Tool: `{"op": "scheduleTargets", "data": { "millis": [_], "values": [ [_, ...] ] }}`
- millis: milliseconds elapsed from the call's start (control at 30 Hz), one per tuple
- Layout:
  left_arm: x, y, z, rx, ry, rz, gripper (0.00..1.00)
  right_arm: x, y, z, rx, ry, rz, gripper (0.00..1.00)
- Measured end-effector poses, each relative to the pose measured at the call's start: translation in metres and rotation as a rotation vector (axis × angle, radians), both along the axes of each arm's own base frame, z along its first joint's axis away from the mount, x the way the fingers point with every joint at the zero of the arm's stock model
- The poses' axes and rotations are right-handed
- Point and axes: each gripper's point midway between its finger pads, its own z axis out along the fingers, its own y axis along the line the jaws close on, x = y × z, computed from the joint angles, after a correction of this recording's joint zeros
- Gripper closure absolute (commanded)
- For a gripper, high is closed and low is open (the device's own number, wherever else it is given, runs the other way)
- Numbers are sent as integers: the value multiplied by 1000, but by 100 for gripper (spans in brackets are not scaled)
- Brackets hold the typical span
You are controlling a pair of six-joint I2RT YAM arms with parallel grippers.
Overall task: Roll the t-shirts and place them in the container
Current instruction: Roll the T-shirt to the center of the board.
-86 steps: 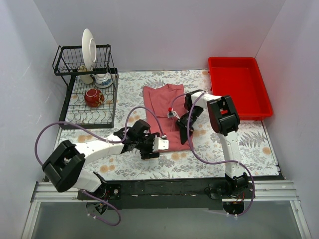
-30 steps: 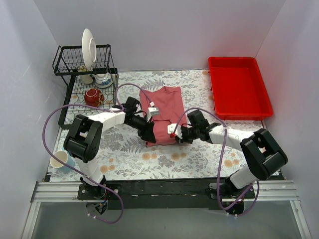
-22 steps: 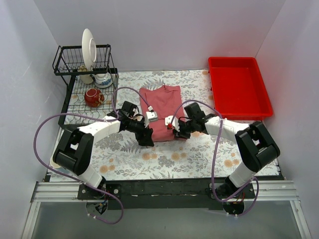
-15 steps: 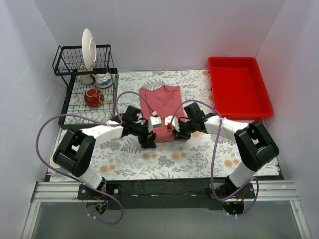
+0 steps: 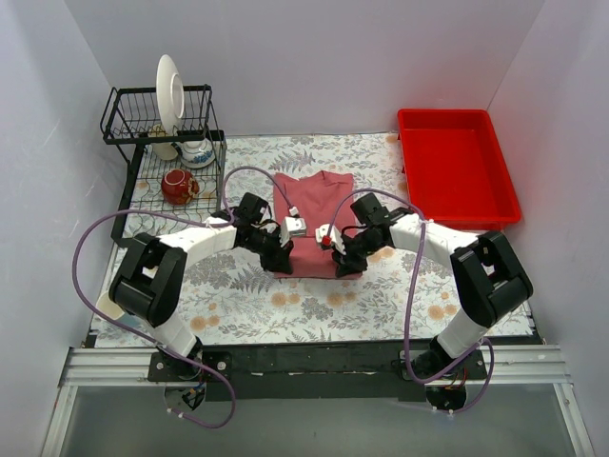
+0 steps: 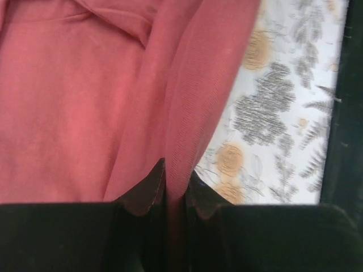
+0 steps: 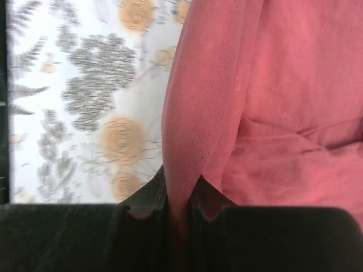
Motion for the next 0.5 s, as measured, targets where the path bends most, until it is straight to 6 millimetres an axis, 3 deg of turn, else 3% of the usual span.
{"op": "scheduleTargets", "data": {
  "millis": [233, 400, 500],
  "values": [
    [-40, 3, 23, -32, 199, -147, 100, -28, -10, 28, 1, 159, 143, 93],
    [-51, 5, 6, -8, 335, -183, 100, -36, -12, 15, -27, 350, 174, 94],
    [-46, 4, -4, 7, 385, -181, 99, -35, -13, 3, -35, 443, 157, 94]
  ]
}}
